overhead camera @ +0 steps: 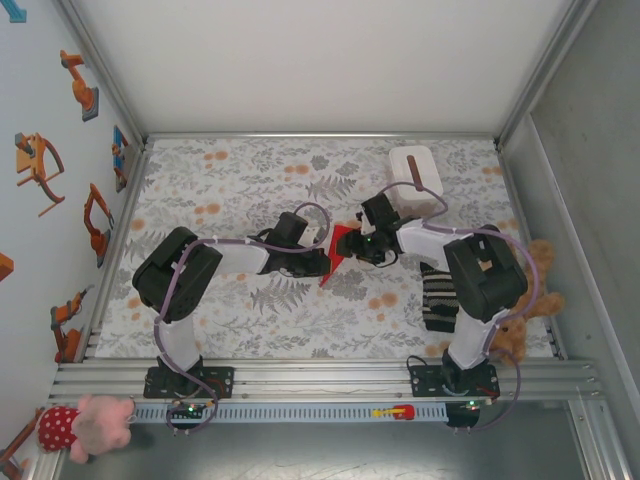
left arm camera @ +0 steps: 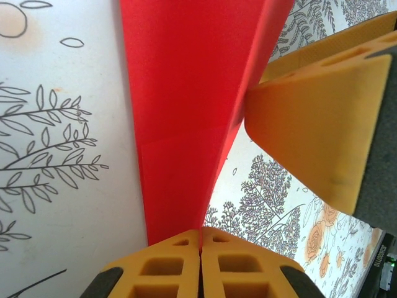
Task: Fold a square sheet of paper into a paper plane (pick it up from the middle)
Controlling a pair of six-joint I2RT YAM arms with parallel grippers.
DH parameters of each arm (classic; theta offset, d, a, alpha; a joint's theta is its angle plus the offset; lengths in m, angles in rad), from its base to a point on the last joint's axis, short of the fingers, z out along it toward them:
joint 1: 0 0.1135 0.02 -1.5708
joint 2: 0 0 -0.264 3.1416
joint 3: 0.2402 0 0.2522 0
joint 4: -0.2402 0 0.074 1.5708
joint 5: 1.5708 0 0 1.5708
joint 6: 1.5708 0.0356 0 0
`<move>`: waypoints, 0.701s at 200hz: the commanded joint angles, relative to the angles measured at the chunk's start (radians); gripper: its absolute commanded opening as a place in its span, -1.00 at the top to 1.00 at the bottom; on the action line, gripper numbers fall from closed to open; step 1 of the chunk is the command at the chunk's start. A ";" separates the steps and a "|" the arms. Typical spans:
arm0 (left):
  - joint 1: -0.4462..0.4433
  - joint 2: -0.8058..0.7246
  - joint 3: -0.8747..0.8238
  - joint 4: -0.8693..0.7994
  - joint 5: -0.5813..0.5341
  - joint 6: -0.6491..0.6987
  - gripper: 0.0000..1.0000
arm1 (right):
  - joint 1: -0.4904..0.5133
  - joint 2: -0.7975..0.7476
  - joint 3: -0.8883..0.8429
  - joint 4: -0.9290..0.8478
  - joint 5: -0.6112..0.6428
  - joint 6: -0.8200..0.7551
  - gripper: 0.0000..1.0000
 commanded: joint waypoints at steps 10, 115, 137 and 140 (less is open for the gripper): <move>-0.011 0.026 0.028 -0.039 0.014 0.028 0.87 | -0.021 0.023 -0.067 0.009 0.000 -0.054 -0.22; -0.022 0.059 0.075 -0.109 0.014 0.052 0.92 | -0.023 0.069 -0.067 -0.035 0.079 -0.070 -0.19; -0.022 0.066 0.078 -0.117 0.017 0.053 0.92 | -0.021 0.089 -0.060 -0.055 0.107 -0.068 -0.17; -0.022 0.067 0.078 -0.118 0.017 0.053 0.92 | -0.021 0.092 -0.059 -0.057 0.109 -0.068 -0.17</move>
